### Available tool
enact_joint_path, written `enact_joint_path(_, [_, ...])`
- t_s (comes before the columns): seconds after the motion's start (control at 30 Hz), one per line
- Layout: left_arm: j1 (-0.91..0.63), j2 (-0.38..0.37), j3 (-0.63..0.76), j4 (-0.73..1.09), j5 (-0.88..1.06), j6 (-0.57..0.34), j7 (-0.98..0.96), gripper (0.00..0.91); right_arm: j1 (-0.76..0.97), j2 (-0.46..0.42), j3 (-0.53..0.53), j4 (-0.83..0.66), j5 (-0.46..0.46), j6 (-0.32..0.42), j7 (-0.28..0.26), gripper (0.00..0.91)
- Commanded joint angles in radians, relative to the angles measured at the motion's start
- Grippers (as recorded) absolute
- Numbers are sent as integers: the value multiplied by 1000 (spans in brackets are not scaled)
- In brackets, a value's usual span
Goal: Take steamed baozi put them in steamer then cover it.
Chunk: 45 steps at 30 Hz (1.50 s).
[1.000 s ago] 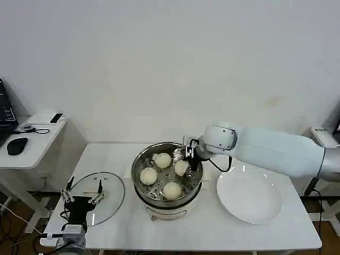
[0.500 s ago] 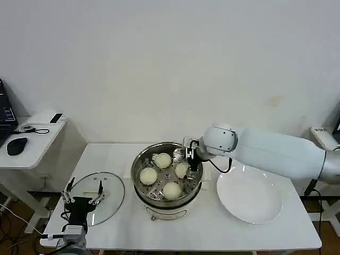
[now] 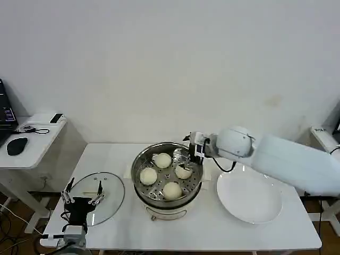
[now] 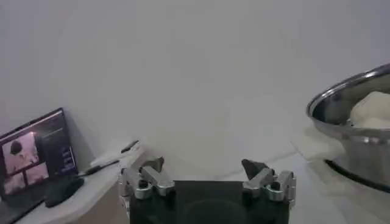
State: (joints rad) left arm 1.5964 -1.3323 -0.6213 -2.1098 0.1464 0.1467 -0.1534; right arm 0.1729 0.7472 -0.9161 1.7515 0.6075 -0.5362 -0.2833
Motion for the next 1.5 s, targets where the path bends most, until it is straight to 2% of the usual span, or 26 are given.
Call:
enact_joint_path(0.03, [0, 0, 2, 15, 2, -20, 9, 907, -601, -80, 585, 101, -146, 274, 298, 907])
enact_joint_path(0.1, [-1, -1, 1, 21, 6, -25, 11, 907, -725, -56, 720, 105, -179, 313, 310, 907])
enact_joint_path(0.13, [-2, -1, -1, 25, 6, -24, 13, 907, -824, -27, 858, 111, -224, 348, 312, 907])
enact_joint_path(0.17, [-3, 0, -2, 28, 7, -24, 14, 907, -895, 5, 937, 114, -254, 371, 308, 907])
enact_joint_path(0.2, [-7, 3, -5, 35, 9, -25, 18, 907, -1011, 49, 1009, 120, -290, 386, 297, 907])
enact_joint_path(0.23, [-9, 3, -8, 41, 17, -31, 24, 907, -1079, 85, 1125, 126, -311, 397, 282, 907])
enact_joint_path(0.27, [-11, 4, -9, 45, 37, -39, 31, 907, -1120, 112, 1187, 128, -325, 409, 273, 907])
enact_joint_path(0.33, [-11, 12, -16, 60, 111, -74, 50, 907, -1228, 198, 1347, 134, -372, 440, 219, 907])
enact_joint_path(0.37, [-12, 14, -17, 64, 130, -77, 51, 907, -1262, 231, 1388, 135, -386, 453, 208, 907])
enact_joint_path(0.4, [-13, 24, -21, 75, 159, -80, 48, 907, -1318, 292, 1470, 136, -407, 465, 168, 907])
enact_joint_path(0.5, [-10, 48, -36, 99, 285, -92, 53, 907, -1431, 404, 1637, 150, -436, 502, 123, 907])
enact_joint_path(0.63, [11, 94, -89, 145, 556, -169, 53, 907, -1574, 469, 1725, 196, -415, 517, 110, 907])
enact_joint_path(0.77, [57, 149, -116, 201, 785, -247, 19, 907, -1642, 517, 1791, 246, -399, 522, 107, 907])
enact_joint_path(0.97, [44, 189, -89, 302, 1023, -270, -96, 907, -1692, 545, 1816, 261, -399, 534, 121, 907])
enact_joint_path(1.17, [3, 210, -68, 382, 1120, -254, -101, 907, -1730, 574, 1819, 257, -407, 556, 122, 907])
enact_joint_path(1.5, [-115, 227, 8, 509, 1145, -233, -85, 907, -1759, 584, 1823, 274, -410, 560, 126, 907])
